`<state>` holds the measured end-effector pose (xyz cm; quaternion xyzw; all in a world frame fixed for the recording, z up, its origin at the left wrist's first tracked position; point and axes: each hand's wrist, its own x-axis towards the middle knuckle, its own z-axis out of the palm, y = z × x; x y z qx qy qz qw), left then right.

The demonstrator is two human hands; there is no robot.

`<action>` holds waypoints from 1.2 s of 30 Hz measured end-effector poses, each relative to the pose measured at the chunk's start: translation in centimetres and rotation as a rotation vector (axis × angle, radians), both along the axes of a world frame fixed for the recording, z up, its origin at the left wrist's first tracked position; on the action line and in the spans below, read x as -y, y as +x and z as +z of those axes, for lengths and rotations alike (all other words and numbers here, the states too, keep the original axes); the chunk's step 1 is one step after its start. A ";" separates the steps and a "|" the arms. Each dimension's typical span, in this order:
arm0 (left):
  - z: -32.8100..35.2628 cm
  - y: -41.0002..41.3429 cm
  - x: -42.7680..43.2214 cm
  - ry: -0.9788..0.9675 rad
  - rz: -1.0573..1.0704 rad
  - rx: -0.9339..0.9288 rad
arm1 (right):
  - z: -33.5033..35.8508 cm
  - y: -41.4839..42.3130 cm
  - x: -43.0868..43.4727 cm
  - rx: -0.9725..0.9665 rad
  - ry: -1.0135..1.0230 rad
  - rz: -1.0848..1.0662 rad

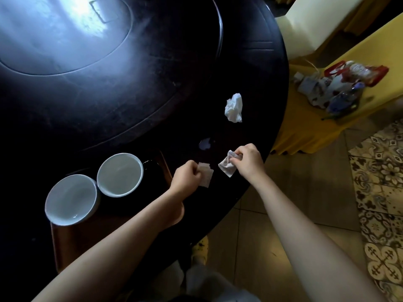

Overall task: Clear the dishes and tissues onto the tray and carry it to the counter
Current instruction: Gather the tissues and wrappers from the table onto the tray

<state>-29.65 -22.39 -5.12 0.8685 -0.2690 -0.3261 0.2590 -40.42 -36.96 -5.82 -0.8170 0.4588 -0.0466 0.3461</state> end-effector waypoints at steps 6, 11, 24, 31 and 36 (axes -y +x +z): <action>0.5 0.5 2.1 -0.191 0.257 -0.302 | 3.4 -0.8 -0.7 0.215 0.317 0.145; 0.8 -0.6 3.5 -0.377 0.387 -0.926 | 3.4 0.5 -1.6 0.174 0.114 0.174; 0.8 1.8 2.1 -0.350 0.320 -0.836 | 2.1 5.2 7.9 0.036 -0.064 -0.010; 1.5 3.1 0.4 -0.361 0.376 -0.813 | 0.1 9.7 10.9 -0.250 -0.230 0.314; 1.7 3.5 -0.2 -0.372 0.418 -0.854 | -1.5 10.1 10.1 -0.082 -0.285 0.140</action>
